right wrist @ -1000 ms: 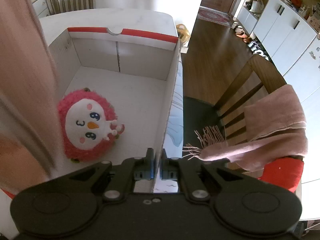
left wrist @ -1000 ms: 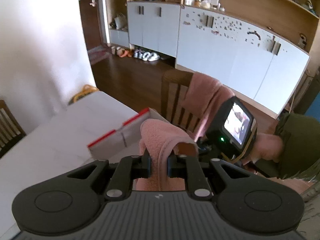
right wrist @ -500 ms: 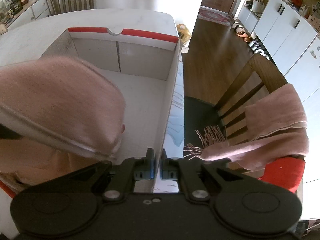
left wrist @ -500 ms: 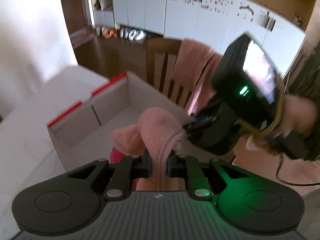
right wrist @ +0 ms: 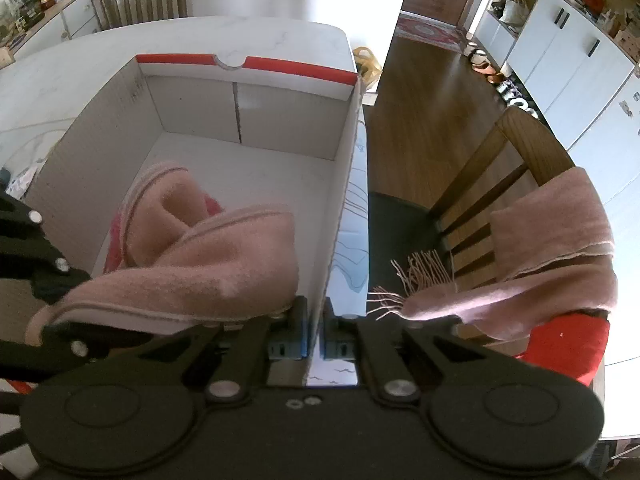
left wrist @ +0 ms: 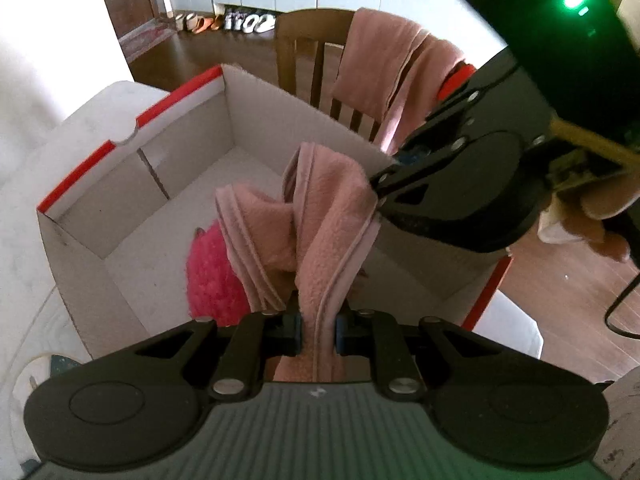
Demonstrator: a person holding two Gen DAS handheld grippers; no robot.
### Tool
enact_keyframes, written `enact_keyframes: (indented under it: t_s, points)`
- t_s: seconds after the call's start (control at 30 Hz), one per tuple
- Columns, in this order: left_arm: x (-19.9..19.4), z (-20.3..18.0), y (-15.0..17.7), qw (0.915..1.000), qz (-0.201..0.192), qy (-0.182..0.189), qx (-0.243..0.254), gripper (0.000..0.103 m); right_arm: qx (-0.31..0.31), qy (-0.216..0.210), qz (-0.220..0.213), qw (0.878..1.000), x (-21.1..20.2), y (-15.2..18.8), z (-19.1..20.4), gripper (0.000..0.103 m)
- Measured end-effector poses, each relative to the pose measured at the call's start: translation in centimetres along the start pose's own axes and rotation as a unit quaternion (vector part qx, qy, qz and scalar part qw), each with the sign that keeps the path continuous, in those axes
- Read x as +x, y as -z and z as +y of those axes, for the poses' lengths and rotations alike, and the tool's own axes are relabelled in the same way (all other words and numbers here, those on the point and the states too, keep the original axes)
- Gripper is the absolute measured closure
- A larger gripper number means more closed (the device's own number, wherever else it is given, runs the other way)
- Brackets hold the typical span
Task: Organize objects
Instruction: 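Lift the pink towel with the left gripper and carry it over the box, then lower the towel onto the plush toy and open the left gripper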
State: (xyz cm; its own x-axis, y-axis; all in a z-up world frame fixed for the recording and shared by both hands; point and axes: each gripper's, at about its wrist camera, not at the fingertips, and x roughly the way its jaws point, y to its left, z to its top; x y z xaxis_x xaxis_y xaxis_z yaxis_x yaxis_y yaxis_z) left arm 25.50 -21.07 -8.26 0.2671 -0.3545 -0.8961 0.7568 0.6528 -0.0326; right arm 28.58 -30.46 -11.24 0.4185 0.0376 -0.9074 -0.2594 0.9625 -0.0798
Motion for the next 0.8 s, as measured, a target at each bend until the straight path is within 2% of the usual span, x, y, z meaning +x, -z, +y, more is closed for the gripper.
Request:
enact_keyframes:
  t_s: [0.1, 0.2, 0.3, 0.33, 0.37, 0.63, 0.8]
  points:
    - [0.6, 0.0, 0.1, 1.0000, 0.009, 0.004, -0.001, 0.087, 0.003, -0.001, 0.000, 1.000, -0.1, 0.0, -0.1, 0.099]
    - [1.0, -0.2, 0.4, 0.9999, 0.014, 0.004, 0.003, 0.077, 0.010, -0.003, 0.000, 1.000, -0.1, 0.0, -0.4, 0.099]
    - [0.8, -0.6, 0.8, 0.9999, 0.008, 0.008, 0.010, 0.050, 0.011, -0.004, 0.000, 1.000, -0.1, 0.0, -0.5, 0.099]
    - [0.8, -0.7, 0.9, 0.9999, 0.006, 0.009, 0.012, 0.034, 0.011, -0.004, 0.000, 1.000, -0.1, 0.0, -0.5, 0.099]
    - [0.6, -0.8, 1.0, 0.9998, 0.003, 0.008, 0.016, 0.027, 0.011, -0.004, 0.000, 1.000, -0.1, 0.0, -0.5, 0.099]
    - [-0.5, -0.5, 1.8, 0.9999, -0.006, -0.009, 0.005, 0.027, 0.011, -0.004, 0.000, 1.000, -0.1, 0.0, -0.5, 0.099]
    - [-2.3, -0.1, 2.3, 0.9994, -0.030, -0.009, -0.011, 0.027, 0.011, -0.003, -0.001, 1.000, -0.1, 0.1, -0.6, 0.098]
